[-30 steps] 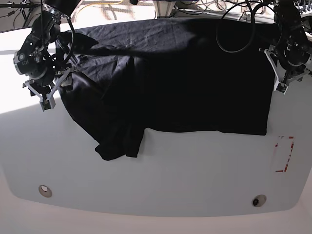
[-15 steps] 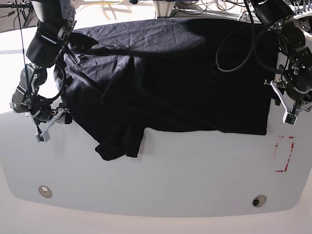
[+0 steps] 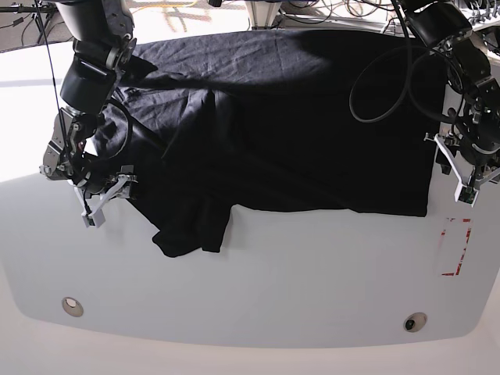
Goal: Fold the T-shirt properly
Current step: 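Move both grippers to the shirt's side edge and grasp it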
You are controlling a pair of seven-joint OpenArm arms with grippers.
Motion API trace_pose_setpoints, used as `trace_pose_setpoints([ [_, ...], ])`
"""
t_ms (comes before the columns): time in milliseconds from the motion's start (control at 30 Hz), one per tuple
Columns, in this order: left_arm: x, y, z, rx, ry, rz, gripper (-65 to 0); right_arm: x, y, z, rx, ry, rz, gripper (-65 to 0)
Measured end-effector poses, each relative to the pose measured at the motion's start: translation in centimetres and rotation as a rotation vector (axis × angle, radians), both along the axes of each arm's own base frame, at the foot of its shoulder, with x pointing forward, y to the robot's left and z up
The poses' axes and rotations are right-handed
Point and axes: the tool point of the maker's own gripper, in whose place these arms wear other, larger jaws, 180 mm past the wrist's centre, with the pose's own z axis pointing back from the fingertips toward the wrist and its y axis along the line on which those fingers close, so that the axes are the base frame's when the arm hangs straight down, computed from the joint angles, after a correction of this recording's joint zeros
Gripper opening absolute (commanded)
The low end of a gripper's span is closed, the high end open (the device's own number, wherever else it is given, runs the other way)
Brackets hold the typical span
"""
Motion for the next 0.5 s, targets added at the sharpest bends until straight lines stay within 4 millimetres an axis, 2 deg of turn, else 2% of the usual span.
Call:
trace_pose_setpoints([
  [133,-0.3,0.1,-0.3,0.002,0.01,0.001,-34.2,0.5,2.0,-0.1,0.043,-0.016,0.009,-22.7],
  [333,-0.1,0.1,-0.3,-0.001,0.009,0.001,-33.9,0.9,3.7,-0.1,0.075,-0.027,0.019,-23.0],
  [433,0.1,0.2,-1.1,-0.023,0.027,0.008,-33.8,1.1,4.6,-0.1,0.091,-0.033,0.024,-29.5],
  [500,0.7,0.4,-1.8,-0.053,0.044,0.017,-33.6,1.1,5.0,-0.2,0.098,-0.033,0.027,-39.5],
])
